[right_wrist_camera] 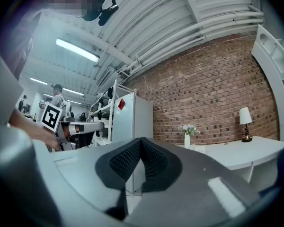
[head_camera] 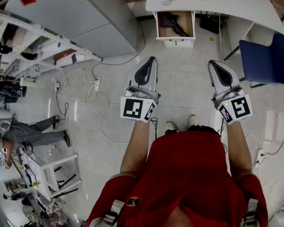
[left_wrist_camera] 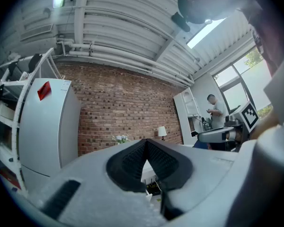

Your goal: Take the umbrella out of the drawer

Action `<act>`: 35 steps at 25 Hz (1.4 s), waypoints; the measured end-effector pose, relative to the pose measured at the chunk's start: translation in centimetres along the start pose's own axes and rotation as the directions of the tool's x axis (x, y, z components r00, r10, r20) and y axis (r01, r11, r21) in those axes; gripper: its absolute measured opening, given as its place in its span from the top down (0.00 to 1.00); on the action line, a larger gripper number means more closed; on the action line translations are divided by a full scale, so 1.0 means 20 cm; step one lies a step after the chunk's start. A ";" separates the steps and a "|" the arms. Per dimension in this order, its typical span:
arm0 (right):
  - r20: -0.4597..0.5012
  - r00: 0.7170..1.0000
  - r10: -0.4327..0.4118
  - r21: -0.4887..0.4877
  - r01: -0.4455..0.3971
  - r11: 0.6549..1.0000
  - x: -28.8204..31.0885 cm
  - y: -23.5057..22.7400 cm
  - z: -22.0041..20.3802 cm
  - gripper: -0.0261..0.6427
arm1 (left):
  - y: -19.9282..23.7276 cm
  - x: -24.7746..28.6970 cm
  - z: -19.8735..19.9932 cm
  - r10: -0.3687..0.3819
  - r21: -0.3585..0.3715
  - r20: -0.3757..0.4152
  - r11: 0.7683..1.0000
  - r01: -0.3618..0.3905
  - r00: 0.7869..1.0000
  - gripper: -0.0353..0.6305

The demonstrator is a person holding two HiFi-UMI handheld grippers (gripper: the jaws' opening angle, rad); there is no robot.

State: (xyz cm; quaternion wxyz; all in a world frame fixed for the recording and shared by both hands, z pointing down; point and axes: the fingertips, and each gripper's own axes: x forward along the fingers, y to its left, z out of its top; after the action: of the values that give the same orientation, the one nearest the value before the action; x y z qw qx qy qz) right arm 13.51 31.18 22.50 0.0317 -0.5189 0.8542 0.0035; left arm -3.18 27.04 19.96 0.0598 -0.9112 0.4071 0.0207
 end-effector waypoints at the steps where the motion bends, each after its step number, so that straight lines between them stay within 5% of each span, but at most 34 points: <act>1: 0.001 1.000 0.005 0.002 -0.005 1.000 0.00 -0.01 0.00 0.94 | -0.01 0.01 0.00 0.003 0.000 0.000 1.000 -0.003 1.000 0.94; 23: 0.014 0.996 0.087 0.069 -0.088 0.994 -0.01 -0.40 -0.08 0.94 | -0.09 0.25 -0.01 0.128 0.035 -0.031 0.991 -0.127 0.991 0.94; 35: -0.031 0.994 0.106 0.053 -0.104 0.993 0.35 -0.46 -0.21 0.94 | 0.21 0.43 -0.17 0.145 0.015 -0.021 0.989 -0.145 0.989 0.94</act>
State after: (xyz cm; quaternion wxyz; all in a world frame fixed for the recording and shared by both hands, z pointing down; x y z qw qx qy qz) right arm 18.16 20.50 26.44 0.0305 -0.4722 0.8806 -0.0255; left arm -0.54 17.51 22.14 0.0596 -0.8790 0.4730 0.0121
